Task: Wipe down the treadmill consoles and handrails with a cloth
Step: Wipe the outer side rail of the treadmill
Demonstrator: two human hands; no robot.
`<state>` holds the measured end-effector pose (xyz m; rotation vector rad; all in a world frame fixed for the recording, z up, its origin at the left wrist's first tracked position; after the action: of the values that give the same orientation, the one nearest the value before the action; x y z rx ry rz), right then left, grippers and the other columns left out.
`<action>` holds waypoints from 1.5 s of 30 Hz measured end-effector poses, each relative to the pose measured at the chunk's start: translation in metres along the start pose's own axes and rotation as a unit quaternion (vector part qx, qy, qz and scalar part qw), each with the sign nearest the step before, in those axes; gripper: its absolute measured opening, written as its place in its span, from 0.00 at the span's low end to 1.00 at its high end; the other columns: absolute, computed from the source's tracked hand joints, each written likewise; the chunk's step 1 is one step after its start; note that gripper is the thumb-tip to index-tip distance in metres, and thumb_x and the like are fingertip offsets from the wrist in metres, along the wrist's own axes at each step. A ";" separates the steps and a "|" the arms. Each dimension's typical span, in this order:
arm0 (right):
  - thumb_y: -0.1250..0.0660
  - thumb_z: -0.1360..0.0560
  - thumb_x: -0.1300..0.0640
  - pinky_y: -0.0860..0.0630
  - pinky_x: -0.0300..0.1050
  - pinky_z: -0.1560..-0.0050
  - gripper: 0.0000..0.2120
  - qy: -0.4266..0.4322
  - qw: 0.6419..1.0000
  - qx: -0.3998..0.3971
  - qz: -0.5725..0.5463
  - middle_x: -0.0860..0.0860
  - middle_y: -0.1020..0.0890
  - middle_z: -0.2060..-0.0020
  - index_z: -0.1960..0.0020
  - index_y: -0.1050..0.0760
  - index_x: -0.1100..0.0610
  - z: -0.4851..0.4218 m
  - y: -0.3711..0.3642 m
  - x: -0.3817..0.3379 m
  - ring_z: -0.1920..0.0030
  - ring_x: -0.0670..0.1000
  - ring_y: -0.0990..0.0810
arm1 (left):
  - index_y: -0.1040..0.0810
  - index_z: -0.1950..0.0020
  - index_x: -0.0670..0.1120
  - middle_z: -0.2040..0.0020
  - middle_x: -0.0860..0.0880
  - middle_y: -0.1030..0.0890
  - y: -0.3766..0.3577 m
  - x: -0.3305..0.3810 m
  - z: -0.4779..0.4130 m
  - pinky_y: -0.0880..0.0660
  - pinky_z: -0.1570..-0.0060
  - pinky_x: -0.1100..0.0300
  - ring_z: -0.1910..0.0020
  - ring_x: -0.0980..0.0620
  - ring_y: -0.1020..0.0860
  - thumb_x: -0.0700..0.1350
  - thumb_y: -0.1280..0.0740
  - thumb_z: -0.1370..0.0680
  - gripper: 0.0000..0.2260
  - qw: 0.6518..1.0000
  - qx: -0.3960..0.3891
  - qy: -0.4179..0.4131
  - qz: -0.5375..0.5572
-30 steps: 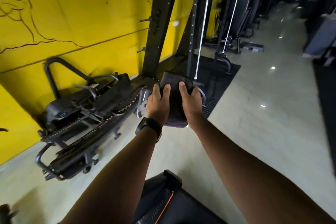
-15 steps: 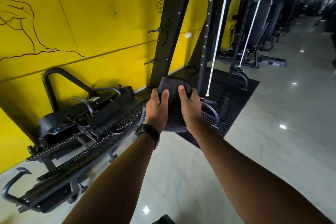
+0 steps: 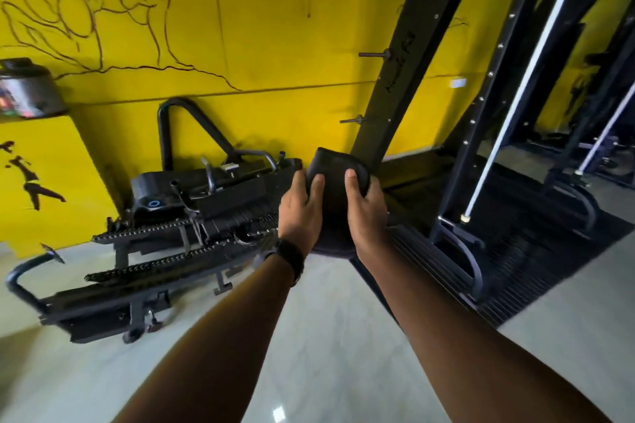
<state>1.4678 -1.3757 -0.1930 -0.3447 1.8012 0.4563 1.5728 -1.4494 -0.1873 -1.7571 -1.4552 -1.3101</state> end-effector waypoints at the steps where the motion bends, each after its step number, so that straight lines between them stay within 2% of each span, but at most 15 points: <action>1: 0.38 0.18 0.41 0.26 0.53 0.35 0.24 0.002 1.000 -0.010 -0.002 0.57 0.21 0.34 0.29 0.27 0.56 -0.011 -0.002 0.002 0.34 0.59 0.23 | 0.27 0.49 0.44 0.55 0.44 0.19 -0.005 0.000 -0.005 0.25 0.53 0.42 0.53 0.40 0.21 0.54 0.39 0.18 0.14 1.000 0.005 0.000 -0.004; 5: 0.38 0.17 0.45 0.30 0.41 0.45 0.21 0.023 0.999 -0.046 -0.001 0.58 0.20 0.37 0.33 0.25 0.60 -0.047 -0.027 0.003 0.37 0.58 0.22 | 0.29 0.52 0.47 0.57 0.48 0.20 -0.006 -0.011 -0.033 0.26 0.54 0.45 0.55 0.43 0.23 0.53 0.39 0.17 0.10 0.999 0.034 0.022 -0.021; 8: 0.38 0.18 0.41 0.26 0.50 0.37 0.27 0.026 0.996 -0.076 -0.023 0.60 0.21 0.35 0.30 0.27 0.62 -0.062 -0.064 0.008 0.35 0.59 0.23 | 0.29 0.50 0.43 0.56 0.46 0.20 0.006 -0.029 -0.056 0.28 0.55 0.47 0.54 0.42 0.23 0.50 0.39 0.16 0.11 0.996 0.075 0.031 -0.037; 12: 0.44 0.26 0.24 0.25 0.60 0.35 0.43 0.022 0.990 -0.132 -0.034 0.57 0.23 0.32 0.27 0.30 0.56 -0.096 -0.141 0.015 0.33 0.59 0.24 | 0.28 0.50 0.44 0.58 0.48 0.23 0.033 -0.057 -0.105 0.34 0.58 0.51 0.53 0.42 0.24 0.50 0.39 0.16 0.10 0.989 0.126 0.030 -0.067; 17: 0.42 0.17 0.37 0.26 0.53 0.36 0.29 0.025 0.972 -0.229 -0.046 0.57 0.24 0.31 0.24 0.32 0.55 -0.129 -0.242 -0.007 0.33 0.60 0.25 | 0.27 0.48 0.42 0.55 0.44 0.20 0.092 -0.086 -0.172 0.27 0.53 0.42 0.52 0.38 0.23 0.56 0.41 0.19 0.17 0.970 0.220 0.025 -0.098; 23: 0.37 0.18 0.40 0.21 0.54 0.43 0.25 0.029 0.929 -0.351 -0.115 0.54 0.21 0.41 0.29 0.32 0.53 -0.117 -0.367 -0.034 0.45 0.54 0.21 | 0.27 0.48 0.45 0.60 0.54 0.24 0.183 -0.115 -0.218 0.27 0.60 0.51 0.62 0.58 0.25 0.51 0.39 0.16 0.10 0.935 0.332 0.034 -0.117; 26: 0.36 0.21 0.36 0.22 0.57 0.39 0.29 0.039 0.896 -0.425 -0.124 0.56 0.21 0.37 0.28 0.31 0.54 -0.078 -0.434 -0.050 0.41 0.56 0.21 | 0.28 0.49 0.44 0.60 0.51 0.24 0.243 -0.131 -0.212 0.30 0.59 0.51 0.63 0.59 0.26 0.49 0.39 0.16 0.09 0.900 0.401 0.058 -0.163; 28: 0.38 0.24 0.31 0.23 0.59 0.40 0.33 0.048 0.873 -0.469 -0.122 0.57 0.21 0.37 0.29 0.30 0.52 -0.050 -0.474 -0.061 0.40 0.59 0.21 | 0.29 0.49 0.43 0.56 0.46 0.24 0.284 -0.137 -0.206 0.29 0.55 0.48 0.54 0.45 0.25 0.50 0.40 0.16 0.10 0.871 0.442 0.078 -0.198; 30: 0.37 0.22 0.34 0.23 0.61 0.40 0.30 0.069 0.842 -0.518 -0.131 0.58 0.20 0.37 0.28 0.30 0.53 -0.020 -0.514 -0.073 0.39 0.61 0.21 | 0.29 0.49 0.43 0.54 0.44 0.23 0.324 -0.145 -0.197 0.29 0.53 0.47 0.51 0.40 0.24 0.50 0.40 0.16 0.11 0.836 0.493 0.099 -0.220; 33: 0.38 0.18 0.39 0.24 0.61 0.38 0.27 0.091 0.790 -0.586 -0.156 0.58 0.21 0.35 0.26 0.32 0.55 0.024 -0.565 -0.090 0.37 0.61 0.22 | 0.27 0.45 0.44 0.52 0.46 0.21 0.371 -0.145 -0.181 0.28 0.54 0.49 0.54 0.46 0.23 0.54 0.41 0.17 0.14 0.784 0.551 0.117 -0.260; 35: 0.39 0.18 0.39 0.25 0.60 0.35 0.27 0.094 0.745 -0.638 -0.169 0.57 0.22 0.33 0.25 0.32 0.56 0.054 -0.593 -0.104 0.35 0.60 0.23 | 0.29 0.48 0.46 0.58 0.52 0.25 0.397 -0.141 -0.169 0.36 0.59 0.56 0.60 0.55 0.26 0.52 0.41 0.16 0.10 0.745 0.591 0.133 -0.280; 37: 0.40 0.17 0.39 0.25 0.58 0.34 0.27 0.086 0.693 -0.694 -0.176 0.55 0.23 0.32 0.25 0.33 0.55 0.087 -0.610 -0.117 0.34 0.59 0.22 | 0.31 0.51 0.46 0.60 0.52 0.27 0.420 -0.131 -0.155 0.40 0.61 0.58 0.61 0.51 0.28 0.50 0.41 0.16 0.08 0.696 0.629 0.160 -0.307; 41: 0.42 0.23 0.30 0.22 0.60 0.38 0.30 0.086 0.611 -0.761 -0.201 0.50 0.19 0.39 0.31 0.29 0.50 0.155 -0.624 -0.134 0.40 0.55 0.19 | 0.29 0.49 0.47 0.52 0.44 0.22 0.453 -0.120 -0.112 0.27 0.51 0.47 0.51 0.40 0.24 0.52 0.41 0.17 0.09 0.616 0.687 0.196 -0.331; 43: 0.41 0.22 0.33 0.23 0.59 0.38 0.28 0.088 0.579 -0.786 -0.198 0.50 0.19 0.40 0.32 0.28 0.52 0.187 -0.623 -0.137 0.41 0.54 0.20 | 0.27 0.45 0.45 0.48 0.44 0.21 0.462 -0.115 -0.087 0.26 0.48 0.46 0.48 0.40 0.23 0.51 0.41 0.16 0.11 0.585 0.698 0.215 -0.352; 45: 0.40 0.20 0.36 0.23 0.61 0.39 0.24 0.076 0.540 -0.814 -0.199 0.52 0.18 0.43 0.34 0.27 0.53 0.225 -0.622 -0.135 0.43 0.56 0.20 | 0.27 0.43 0.47 0.50 0.47 0.21 0.469 -0.111 -0.059 0.28 0.56 0.51 0.50 0.44 0.23 0.52 0.41 0.16 0.11 0.551 0.714 0.224 -0.370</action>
<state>1.9796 -1.8155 -0.1964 -2.0535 0.7717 1.7191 1.9950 -1.6898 -0.1737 0.3099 -1.9507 -0.2878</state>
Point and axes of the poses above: each hand's wrist, its own z-axis away from the middle knuckle, its own y-axis out of the back of the hand, x = y × z, the point moved 4 cm from there along -z, towards the middle knuckle
